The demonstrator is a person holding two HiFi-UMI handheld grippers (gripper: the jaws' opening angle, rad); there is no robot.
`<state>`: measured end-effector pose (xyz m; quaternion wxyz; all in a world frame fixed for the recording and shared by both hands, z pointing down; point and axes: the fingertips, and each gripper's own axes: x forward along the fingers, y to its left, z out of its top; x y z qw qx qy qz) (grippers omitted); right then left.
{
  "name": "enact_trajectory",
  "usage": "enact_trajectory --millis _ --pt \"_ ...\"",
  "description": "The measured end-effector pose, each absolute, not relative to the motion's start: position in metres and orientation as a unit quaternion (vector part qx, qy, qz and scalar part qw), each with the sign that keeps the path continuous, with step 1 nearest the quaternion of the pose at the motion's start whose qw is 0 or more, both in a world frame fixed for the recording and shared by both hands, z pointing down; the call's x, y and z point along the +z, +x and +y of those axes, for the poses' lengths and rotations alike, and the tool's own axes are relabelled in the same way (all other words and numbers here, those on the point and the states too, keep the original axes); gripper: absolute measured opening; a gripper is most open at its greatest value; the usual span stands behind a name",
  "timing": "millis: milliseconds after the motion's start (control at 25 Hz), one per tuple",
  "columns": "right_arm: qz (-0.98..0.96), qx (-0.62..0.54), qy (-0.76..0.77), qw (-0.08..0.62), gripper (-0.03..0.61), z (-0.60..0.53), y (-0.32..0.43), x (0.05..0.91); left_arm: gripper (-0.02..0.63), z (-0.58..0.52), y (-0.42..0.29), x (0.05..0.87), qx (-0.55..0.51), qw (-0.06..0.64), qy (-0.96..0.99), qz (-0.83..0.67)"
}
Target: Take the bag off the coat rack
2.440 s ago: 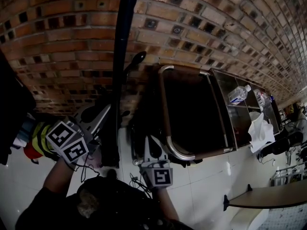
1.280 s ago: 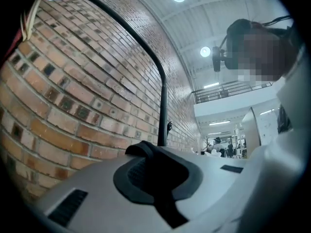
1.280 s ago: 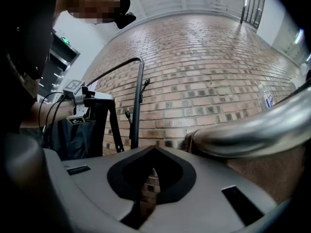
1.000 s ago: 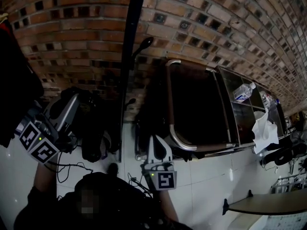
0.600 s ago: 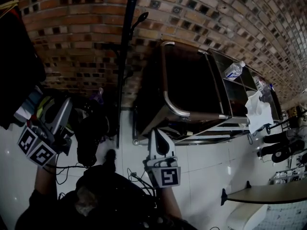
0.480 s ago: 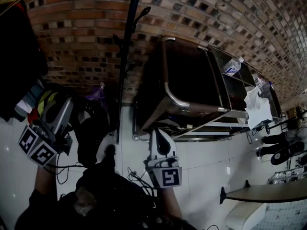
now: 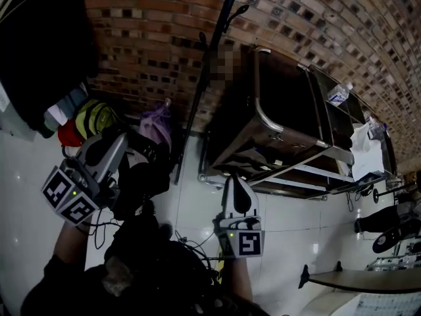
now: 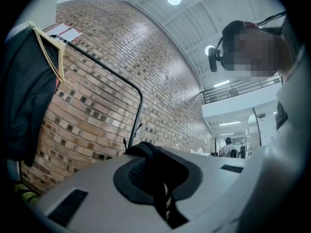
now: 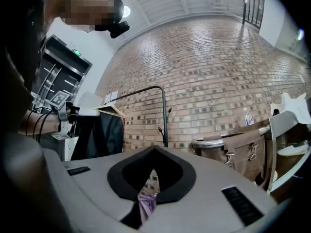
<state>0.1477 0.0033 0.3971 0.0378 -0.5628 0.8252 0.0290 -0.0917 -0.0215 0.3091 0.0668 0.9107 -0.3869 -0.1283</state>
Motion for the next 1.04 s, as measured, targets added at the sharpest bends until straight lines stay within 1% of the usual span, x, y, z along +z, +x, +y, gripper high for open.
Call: enact_trajectory --millis 400,680,1040 --pt "0.82 0.032 -0.571 0.021 0.006 0.004 0.107 0.391 0.022 0.0 -0.132 0.322 -0.111 0.099 0.909 -0.39" --pt "0.816 0.032 -0.578 0.003 0.006 0.006 0.089 0.392 0.022 -0.003 -0.153 0.328 -0.107 0.104 0.913 -0.379" --pt "0.809 0.021 -0.587 -0.019 0.006 0.01 0.068 0.407 0.023 -0.009 -0.17 0.338 -0.088 0.087 0.92 -0.372"
